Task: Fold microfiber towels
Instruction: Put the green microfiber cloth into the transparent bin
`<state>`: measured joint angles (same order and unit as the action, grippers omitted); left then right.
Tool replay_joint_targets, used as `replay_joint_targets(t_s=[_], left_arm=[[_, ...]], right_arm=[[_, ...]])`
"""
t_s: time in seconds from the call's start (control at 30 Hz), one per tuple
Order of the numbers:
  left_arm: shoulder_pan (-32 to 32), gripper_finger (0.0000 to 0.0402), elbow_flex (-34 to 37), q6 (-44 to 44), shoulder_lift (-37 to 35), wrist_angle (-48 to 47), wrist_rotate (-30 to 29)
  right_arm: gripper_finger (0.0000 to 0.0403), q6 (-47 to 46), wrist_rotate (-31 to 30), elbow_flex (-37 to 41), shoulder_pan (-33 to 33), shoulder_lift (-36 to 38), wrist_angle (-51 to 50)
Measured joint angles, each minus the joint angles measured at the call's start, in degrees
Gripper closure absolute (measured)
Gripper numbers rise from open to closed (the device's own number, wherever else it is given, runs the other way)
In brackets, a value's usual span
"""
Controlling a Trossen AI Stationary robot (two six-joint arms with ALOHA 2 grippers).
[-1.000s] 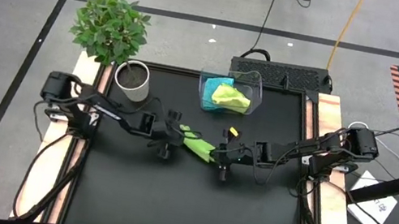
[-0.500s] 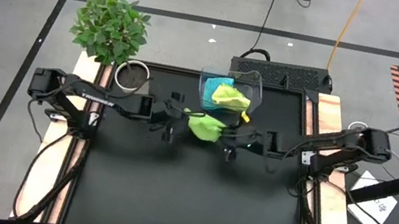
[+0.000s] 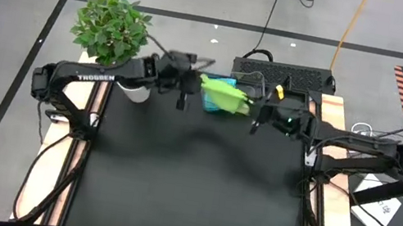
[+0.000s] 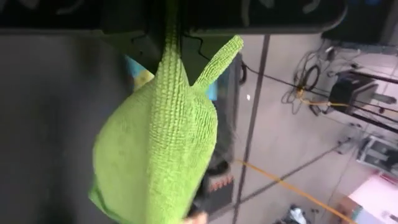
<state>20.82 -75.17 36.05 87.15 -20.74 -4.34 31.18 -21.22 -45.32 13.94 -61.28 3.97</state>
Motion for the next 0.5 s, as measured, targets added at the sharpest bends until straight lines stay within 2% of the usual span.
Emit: replay_joint_targets(t_s=[0.17, 0.27, 0.5], left_arm=[[5.5, 0.0393, -5.2, 0.3, 3.5, -0.7, 5.6], [7.7, 0.0393, -10.0, 1.1, 8.4, -1.6, 6.1], [10.2, 0.0393, -21.9, 1.7, 20.9, -7.2, 5.8]], right_arm=[[0.0399, 0.9, 7.2, -1.3, 8.5, -0.5, -0.8], [0.0399, 1.8, 8.1, -3.3, 12.7, -2.0, -3.0], [0.0399, 1.1, 14.3, -6.8, 20.1, -4.6, -4.8]])
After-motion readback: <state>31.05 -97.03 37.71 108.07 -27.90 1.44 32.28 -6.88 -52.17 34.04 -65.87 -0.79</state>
